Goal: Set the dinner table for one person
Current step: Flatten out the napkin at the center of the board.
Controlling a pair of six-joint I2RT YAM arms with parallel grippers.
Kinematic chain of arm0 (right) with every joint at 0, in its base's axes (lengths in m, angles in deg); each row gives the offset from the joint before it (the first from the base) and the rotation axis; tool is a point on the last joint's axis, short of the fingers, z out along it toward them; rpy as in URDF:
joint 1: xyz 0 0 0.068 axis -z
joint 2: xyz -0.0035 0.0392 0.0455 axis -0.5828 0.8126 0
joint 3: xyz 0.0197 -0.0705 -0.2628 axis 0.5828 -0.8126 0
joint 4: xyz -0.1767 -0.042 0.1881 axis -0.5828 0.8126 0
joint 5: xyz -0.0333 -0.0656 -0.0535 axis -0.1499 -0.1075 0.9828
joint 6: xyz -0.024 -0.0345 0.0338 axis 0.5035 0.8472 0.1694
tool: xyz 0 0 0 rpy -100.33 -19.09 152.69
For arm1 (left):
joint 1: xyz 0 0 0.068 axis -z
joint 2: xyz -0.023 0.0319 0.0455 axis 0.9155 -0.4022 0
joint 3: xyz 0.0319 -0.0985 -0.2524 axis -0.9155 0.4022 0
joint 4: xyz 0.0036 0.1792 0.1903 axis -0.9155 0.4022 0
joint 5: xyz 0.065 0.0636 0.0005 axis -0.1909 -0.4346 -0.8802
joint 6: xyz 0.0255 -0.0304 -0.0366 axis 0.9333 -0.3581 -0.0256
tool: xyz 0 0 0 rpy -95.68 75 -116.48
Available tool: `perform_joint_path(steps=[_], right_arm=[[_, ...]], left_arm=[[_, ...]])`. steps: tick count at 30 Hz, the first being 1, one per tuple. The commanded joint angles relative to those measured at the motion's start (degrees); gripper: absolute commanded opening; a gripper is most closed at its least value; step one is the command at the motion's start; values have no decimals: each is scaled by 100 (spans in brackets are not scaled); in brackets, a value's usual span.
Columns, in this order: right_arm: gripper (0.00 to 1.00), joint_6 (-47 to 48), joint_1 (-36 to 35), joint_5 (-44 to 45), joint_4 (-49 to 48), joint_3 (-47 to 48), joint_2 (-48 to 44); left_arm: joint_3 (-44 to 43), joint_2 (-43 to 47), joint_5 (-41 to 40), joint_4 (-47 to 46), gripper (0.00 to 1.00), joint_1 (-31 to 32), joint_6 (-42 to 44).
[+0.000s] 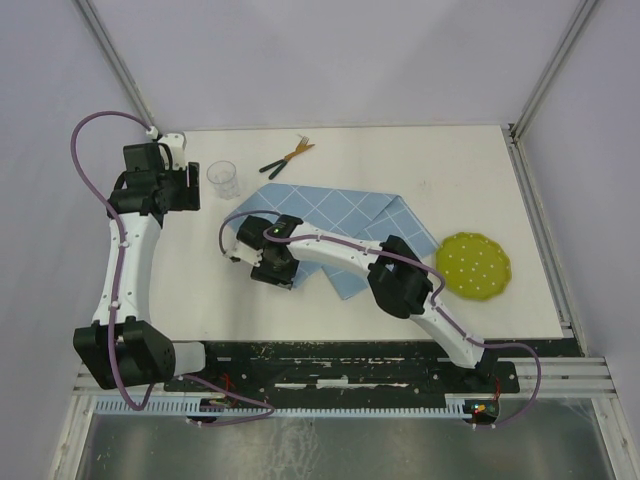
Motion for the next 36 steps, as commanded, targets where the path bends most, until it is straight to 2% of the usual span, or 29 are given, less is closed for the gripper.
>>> perform_joint_path(steps=[1,19,26,31,34,35,36], right_arm=[[60,-127,16,0,-105,-37,-8],[60,-142,17,-186,-143,-175,286],[55,-149,15,-213,-238,-444,346],[42,-123,18,-193,-236,-529,386],[21,-98,23,-227,-198,-523,426],[5,-84,34,-282,-184,-512,440],[2,-79,49,-340,-167,-505,453]], left_arm=[[-41,173,50,-157,72,-36,94],[-22,223,54,-105,72,-37,144],[57,286,52,-139,72,-34,212],[102,325,38,-172,72,-37,267],[102,346,32,-192,72,-35,293],[98,346,32,-192,72,-35,294],[98,353,24,-190,72,-33,297]])
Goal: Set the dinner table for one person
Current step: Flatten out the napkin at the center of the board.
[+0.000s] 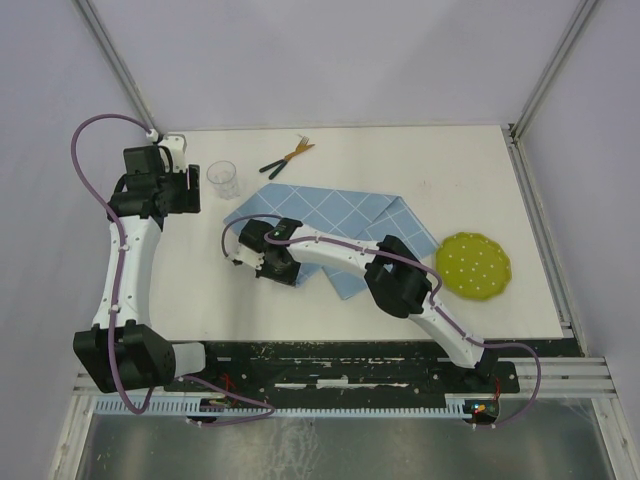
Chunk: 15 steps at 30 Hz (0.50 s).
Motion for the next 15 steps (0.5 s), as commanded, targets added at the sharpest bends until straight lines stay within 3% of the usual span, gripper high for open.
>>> perform_joint_path(steps=[1,15], right_arm=[[2,23,29,-192,0,-260,367],[2,229,69,1175,-5,-19,-30]], left_arm=[[-14,247,18,-199,72,-37,304],[-76,209,-23,-232,72,-33,379]])
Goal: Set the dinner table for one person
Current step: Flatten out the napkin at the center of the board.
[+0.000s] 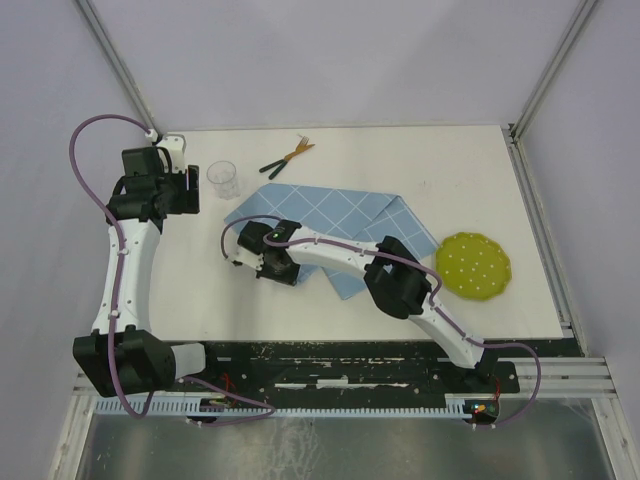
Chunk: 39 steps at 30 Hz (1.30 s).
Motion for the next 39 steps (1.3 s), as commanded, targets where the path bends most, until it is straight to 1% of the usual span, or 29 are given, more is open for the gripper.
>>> perform_joint_path(steps=[1,4,9,14,19,25,31,36,39], right_arm=[[2,269,87,1122,-9,-8,-109],[2,515,89,1711,-150,-104,-437],[2,622,123,2468,-354,-194,-873],[2,792,195,3135,-709,-302,-1065],[2,971,422,3577,-1012,-243,-1033],[2,1093,902,3691,-1274,-95,-776],[2,1313,1491,3896,-1615,412,-440],[2,1809,1969,4054,-2496,605,-283],[2,2039,2235,4146,-2915,997,-128]], left_arm=[[-127,58,-20,-223,72,-36,271],[-179,0,49,-227,72,-37,274],[-370,-157,102,-190,72,-38,263],[-543,-262,111,-114,72,-32,238],[-657,-323,78,-10,72,-35,243],[-748,-366,21,72,72,-36,257],[-815,-310,-5,225,72,-37,294],[-757,-248,84,291,72,-34,331],[-756,-263,103,300,72,-34,327]])
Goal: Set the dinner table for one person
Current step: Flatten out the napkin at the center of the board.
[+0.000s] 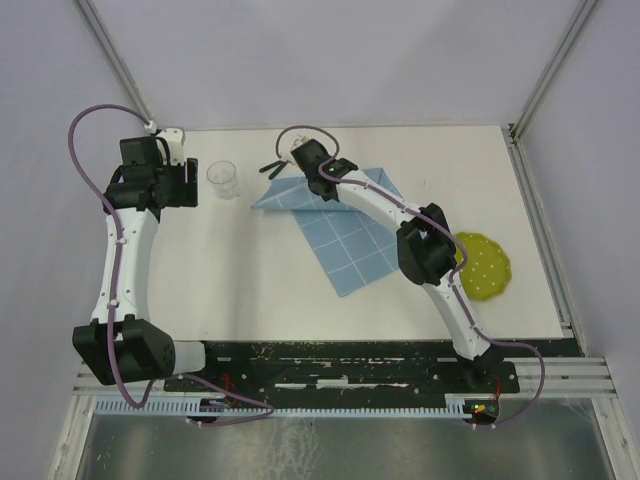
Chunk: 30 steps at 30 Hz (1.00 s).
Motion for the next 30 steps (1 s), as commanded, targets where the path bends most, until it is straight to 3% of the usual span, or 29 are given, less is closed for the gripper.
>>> perform_joint_path(steps=[1,9,13,17,30], right_arm=[[2,495,363,410,-1136,740,141],[2,1095,578,514,-1905,1815,944],[2,1771,564,686,-3255,1646,1263],[2,2127,572,699,-3804,2074,1810],[2,2877,663,702,-6719,1588,2374]], left_arm=[[-211,76,112,-15,72,-40,280],[-236,-14,215,2,72,-38,120],[-177,-24,205,25,72,-37,138],[-61,-7,186,37,72,-35,166],[212,3,125,108,72,-40,278]])
